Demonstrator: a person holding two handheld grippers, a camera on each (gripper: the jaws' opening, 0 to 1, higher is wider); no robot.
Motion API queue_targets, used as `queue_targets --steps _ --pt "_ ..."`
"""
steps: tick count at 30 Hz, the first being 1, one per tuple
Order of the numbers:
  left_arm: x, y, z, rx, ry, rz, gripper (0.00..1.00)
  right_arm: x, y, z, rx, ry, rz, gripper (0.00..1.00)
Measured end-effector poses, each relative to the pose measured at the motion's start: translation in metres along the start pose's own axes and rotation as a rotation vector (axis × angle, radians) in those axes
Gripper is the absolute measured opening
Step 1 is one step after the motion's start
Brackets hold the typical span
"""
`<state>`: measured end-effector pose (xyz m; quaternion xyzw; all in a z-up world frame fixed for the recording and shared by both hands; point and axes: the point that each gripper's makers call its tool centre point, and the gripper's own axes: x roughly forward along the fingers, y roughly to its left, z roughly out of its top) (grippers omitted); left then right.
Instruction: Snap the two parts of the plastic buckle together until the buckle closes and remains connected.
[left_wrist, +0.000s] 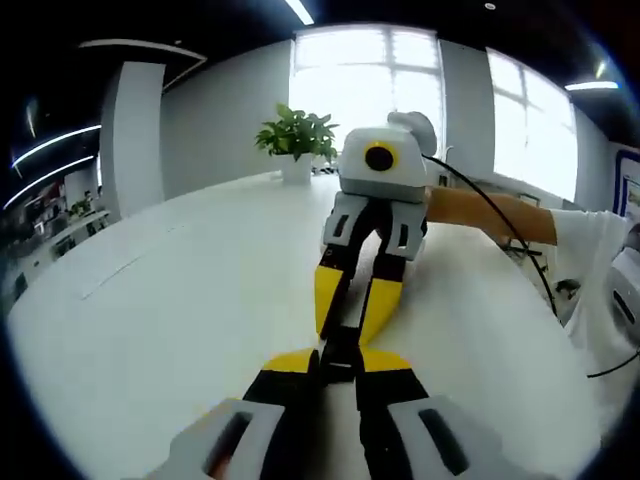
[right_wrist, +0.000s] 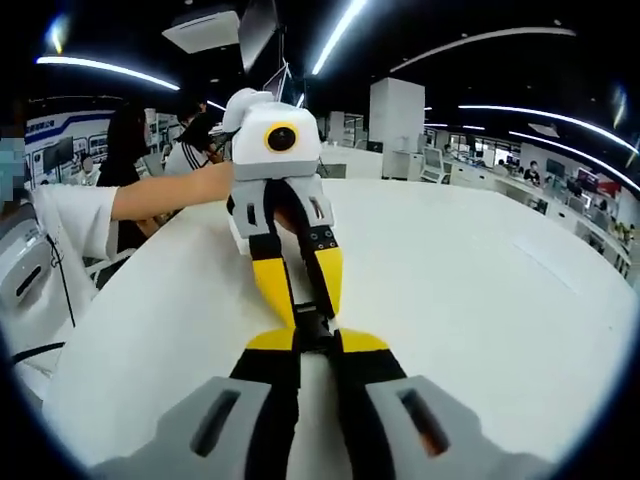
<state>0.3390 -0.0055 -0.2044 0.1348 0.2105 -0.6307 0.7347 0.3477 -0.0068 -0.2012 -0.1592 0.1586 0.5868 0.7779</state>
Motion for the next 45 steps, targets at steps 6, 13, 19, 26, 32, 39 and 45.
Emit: queue_targets --steps 6,13,19,26,32,39,45 --pt "0.0 0.023 0.005 -0.002 0.018 0.01 0.14 0.005 -0.021 -0.004 0.011 0.002 -0.015 0.13" --pt "-0.007 0.045 0.007 -0.004 0.016 0.023 0.14 0.015 -0.026 -0.004 0.017 -0.017 -0.043 0.13" --pt "-0.01 0.058 0.007 -0.01 0.0 0.036 0.14 0.018 -0.024 -0.002 0.02 -0.019 -0.045 0.13" --pt "-0.008 0.061 0.004 -0.015 -0.013 0.052 0.17 0.017 -0.023 -0.002 0.023 -0.043 -0.047 0.14" --pt "-0.006 0.062 0.002 -0.013 -0.01 0.075 0.21 0.011 -0.029 -0.002 0.032 -0.054 -0.069 0.2" --pt "-0.007 0.062 0.0 -0.001 0.007 0.081 0.24 0.012 -0.025 0.004 0.044 -0.061 -0.06 0.22" --pt "-0.013 0.061 0.007 -0.024 -0.027 0.085 0.24 0.008 -0.028 0.017 0.033 -0.092 -0.086 0.22"
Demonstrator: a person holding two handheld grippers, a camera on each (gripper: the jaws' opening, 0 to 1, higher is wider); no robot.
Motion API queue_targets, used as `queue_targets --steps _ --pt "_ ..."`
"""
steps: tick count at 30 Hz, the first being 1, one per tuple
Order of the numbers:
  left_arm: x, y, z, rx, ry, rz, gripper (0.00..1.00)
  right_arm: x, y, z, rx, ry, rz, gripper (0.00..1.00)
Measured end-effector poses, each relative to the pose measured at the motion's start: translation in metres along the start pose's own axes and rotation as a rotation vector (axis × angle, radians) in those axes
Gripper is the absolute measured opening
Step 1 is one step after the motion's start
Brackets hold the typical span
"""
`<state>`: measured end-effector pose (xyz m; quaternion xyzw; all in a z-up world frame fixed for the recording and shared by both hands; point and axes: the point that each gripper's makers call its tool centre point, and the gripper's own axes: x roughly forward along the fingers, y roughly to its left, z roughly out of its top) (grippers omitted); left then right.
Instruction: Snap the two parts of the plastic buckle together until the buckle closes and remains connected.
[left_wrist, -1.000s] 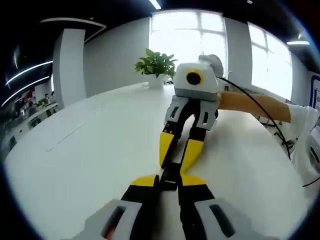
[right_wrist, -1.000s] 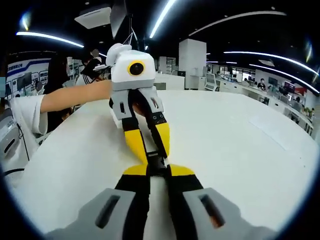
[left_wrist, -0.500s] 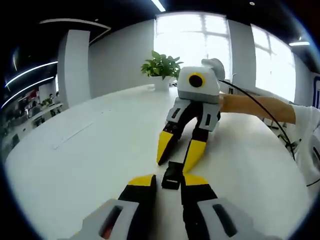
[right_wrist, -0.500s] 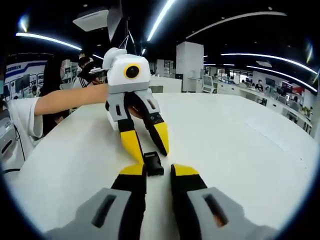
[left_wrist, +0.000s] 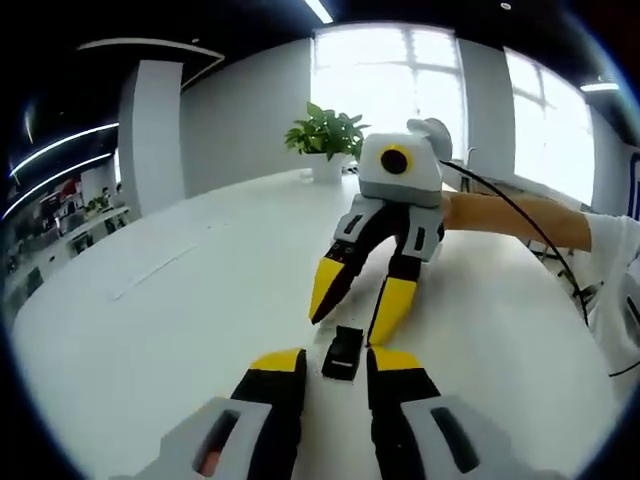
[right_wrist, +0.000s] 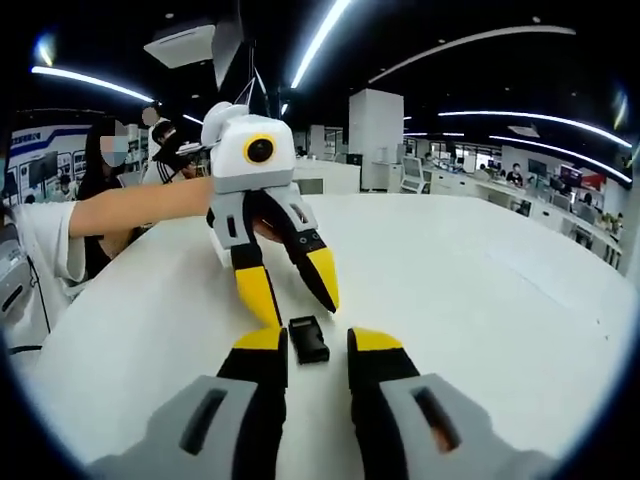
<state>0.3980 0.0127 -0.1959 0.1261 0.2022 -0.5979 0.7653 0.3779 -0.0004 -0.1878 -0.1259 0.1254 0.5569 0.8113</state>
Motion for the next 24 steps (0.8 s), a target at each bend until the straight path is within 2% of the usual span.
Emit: queue_targets --steps 5,7,9,10,12,16,19,24 --pt "-0.009 -0.001 0.014 -0.024 -0.064 0.011 0.24 -0.006 -0.003 0.017 0.004 -0.048 -0.032 0.23" --pt "-0.014 -0.003 0.023 -0.029 -0.108 0.025 0.26 -0.011 -0.004 0.027 -0.008 -0.076 -0.061 0.23" --pt "-0.02 -0.003 0.029 -0.029 -0.137 0.047 0.3 -0.015 -0.001 0.034 -0.005 -0.101 -0.074 0.24" --pt "-0.022 -0.003 0.031 -0.033 -0.15 0.059 0.32 -0.018 -0.008 0.038 0.005 -0.115 -0.084 0.25" --pt "-0.024 -0.003 0.032 -0.063 -0.163 0.08 0.35 -0.019 -0.01 0.039 0.02 -0.132 -0.112 0.27" --pt "-0.029 -0.002 0.031 -0.099 -0.196 0.14 0.36 -0.018 -0.01 0.032 0.043 -0.124 -0.158 0.35" --pt "-0.033 -0.005 0.033 -0.111 -0.21 0.151 0.37 -0.019 -0.006 0.03 0.055 -0.114 -0.181 0.43" --pt "-0.04 -0.011 0.043 -0.127 -0.25 0.186 0.39 -0.026 0.005 0.035 0.052 -0.119 -0.205 0.46"
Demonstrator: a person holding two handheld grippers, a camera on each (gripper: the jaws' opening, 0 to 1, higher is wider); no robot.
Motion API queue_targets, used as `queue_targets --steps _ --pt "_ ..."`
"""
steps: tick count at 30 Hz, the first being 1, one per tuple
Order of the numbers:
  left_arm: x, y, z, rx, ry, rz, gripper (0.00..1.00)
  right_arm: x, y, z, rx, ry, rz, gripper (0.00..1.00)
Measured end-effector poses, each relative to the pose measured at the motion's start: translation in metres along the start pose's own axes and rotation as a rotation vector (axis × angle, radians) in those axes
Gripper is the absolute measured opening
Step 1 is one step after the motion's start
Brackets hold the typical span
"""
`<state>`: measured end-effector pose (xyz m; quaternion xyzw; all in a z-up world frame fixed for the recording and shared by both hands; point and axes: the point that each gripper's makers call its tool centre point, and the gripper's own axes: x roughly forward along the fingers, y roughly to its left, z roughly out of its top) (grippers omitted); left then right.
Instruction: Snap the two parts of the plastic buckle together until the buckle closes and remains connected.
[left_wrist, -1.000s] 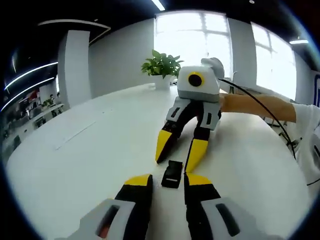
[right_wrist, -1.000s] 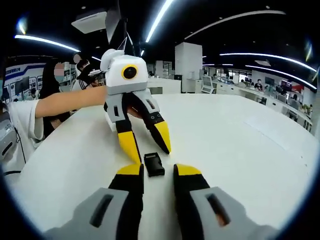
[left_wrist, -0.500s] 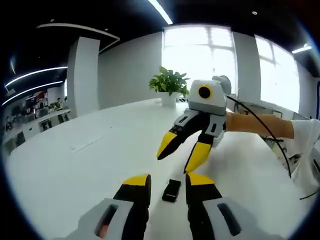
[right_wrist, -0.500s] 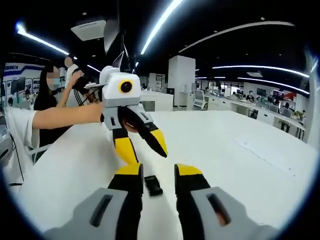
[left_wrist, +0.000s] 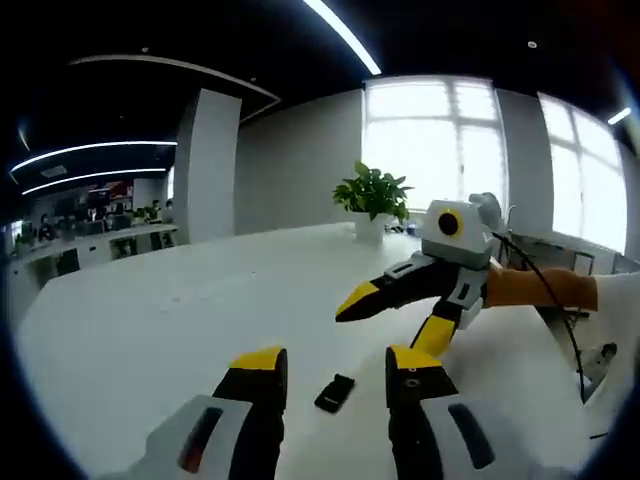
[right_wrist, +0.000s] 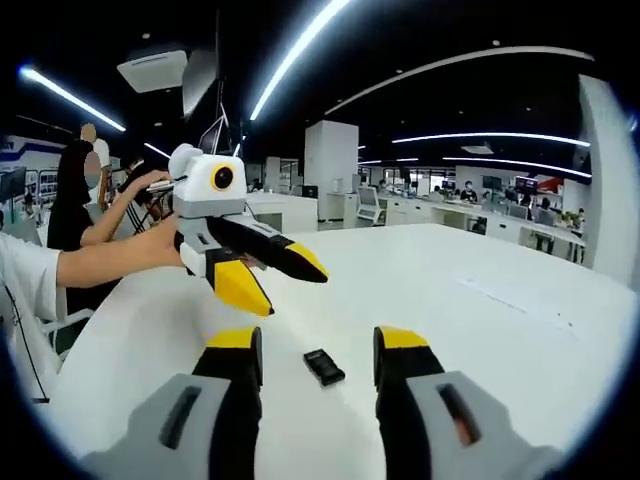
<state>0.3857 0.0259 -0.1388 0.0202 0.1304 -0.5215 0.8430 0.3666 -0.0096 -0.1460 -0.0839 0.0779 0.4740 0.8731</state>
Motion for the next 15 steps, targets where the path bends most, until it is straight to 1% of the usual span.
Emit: queue_targets --steps 1,2,5,8,11,12,14,15 --pt "-0.001 -0.002 0.002 -0.006 -0.01 0.004 0.39 -0.002 0.001 0.002 0.003 -0.008 -0.007 0.47" --pt "-0.004 -0.003 0.006 -0.028 -0.034 0.021 0.39 -0.007 0.005 0.008 0.013 -0.029 -0.024 0.48" --pt "-0.01 -0.012 0.012 -0.044 -0.072 0.02 0.39 -0.017 0.014 0.016 0.034 -0.051 -0.046 0.5" --pt "-0.014 -0.017 0.014 -0.041 -0.077 0.032 0.39 -0.024 0.022 0.021 0.045 -0.057 -0.055 0.52" --pt "-0.023 -0.023 0.014 -0.014 -0.067 0.066 0.41 -0.034 0.028 0.027 0.018 -0.069 -0.071 0.53" --pt "-0.025 -0.025 0.015 -0.008 -0.066 0.071 0.43 -0.036 0.026 0.031 0.01 -0.069 -0.071 0.55" --pt "-0.03 -0.03 0.015 -0.003 -0.064 0.078 0.45 -0.039 0.028 0.032 0.007 -0.072 -0.074 0.59" --pt "-0.032 -0.032 0.015 0.005 -0.061 0.082 0.47 -0.045 0.03 0.034 0.007 -0.079 -0.084 0.61"
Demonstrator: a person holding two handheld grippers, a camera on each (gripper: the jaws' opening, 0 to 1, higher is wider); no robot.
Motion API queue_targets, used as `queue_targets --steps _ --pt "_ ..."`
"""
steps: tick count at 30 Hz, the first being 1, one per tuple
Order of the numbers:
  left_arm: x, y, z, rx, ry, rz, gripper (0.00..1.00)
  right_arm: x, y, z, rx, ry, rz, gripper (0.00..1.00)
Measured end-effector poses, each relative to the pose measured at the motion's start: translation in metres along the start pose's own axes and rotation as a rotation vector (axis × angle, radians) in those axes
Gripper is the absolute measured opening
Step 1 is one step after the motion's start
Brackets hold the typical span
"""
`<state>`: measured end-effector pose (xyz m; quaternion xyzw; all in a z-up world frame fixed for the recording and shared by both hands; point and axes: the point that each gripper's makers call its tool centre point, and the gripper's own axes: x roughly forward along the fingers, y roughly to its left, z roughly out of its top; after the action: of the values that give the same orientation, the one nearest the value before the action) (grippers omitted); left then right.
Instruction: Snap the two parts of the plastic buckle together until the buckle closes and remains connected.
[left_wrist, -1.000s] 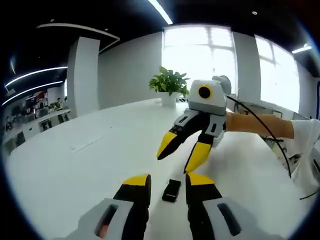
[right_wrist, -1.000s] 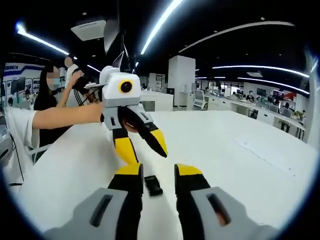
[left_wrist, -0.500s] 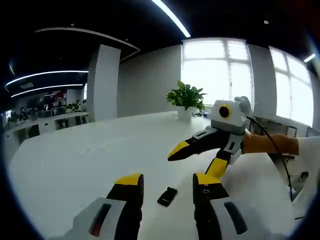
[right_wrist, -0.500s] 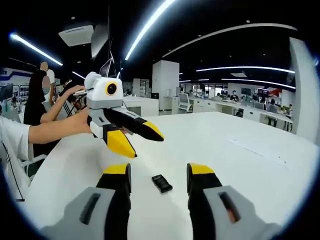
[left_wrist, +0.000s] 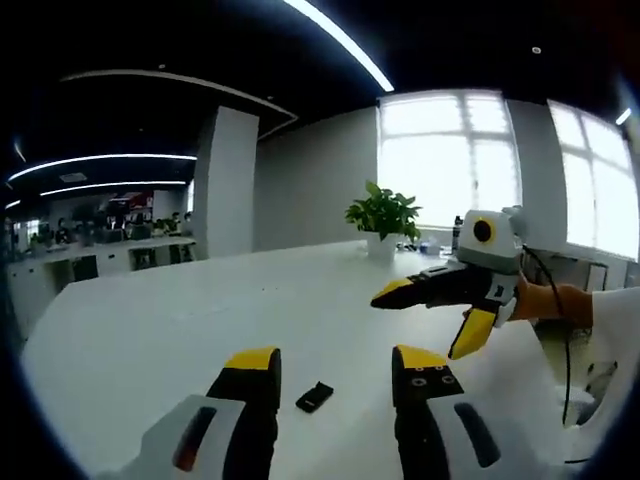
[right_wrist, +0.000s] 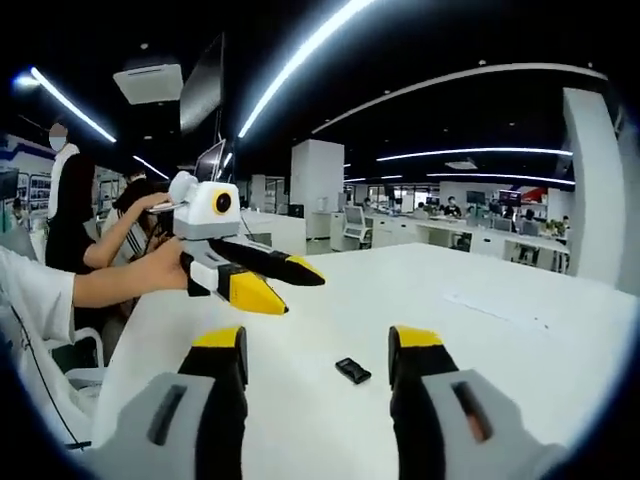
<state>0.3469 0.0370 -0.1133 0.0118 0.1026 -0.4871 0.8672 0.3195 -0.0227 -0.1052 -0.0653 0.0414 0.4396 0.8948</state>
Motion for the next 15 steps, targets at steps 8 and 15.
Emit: queue_targets --steps 8,15 --pt "-0.016 -0.017 -0.01 0.051 0.032 0.017 0.58 -0.023 0.011 0.009 -0.016 -0.021 0.006 0.68" --pt "-0.038 -0.029 -0.018 0.033 0.057 0.031 0.74 -0.048 0.019 0.008 -0.012 -0.031 0.002 0.78"
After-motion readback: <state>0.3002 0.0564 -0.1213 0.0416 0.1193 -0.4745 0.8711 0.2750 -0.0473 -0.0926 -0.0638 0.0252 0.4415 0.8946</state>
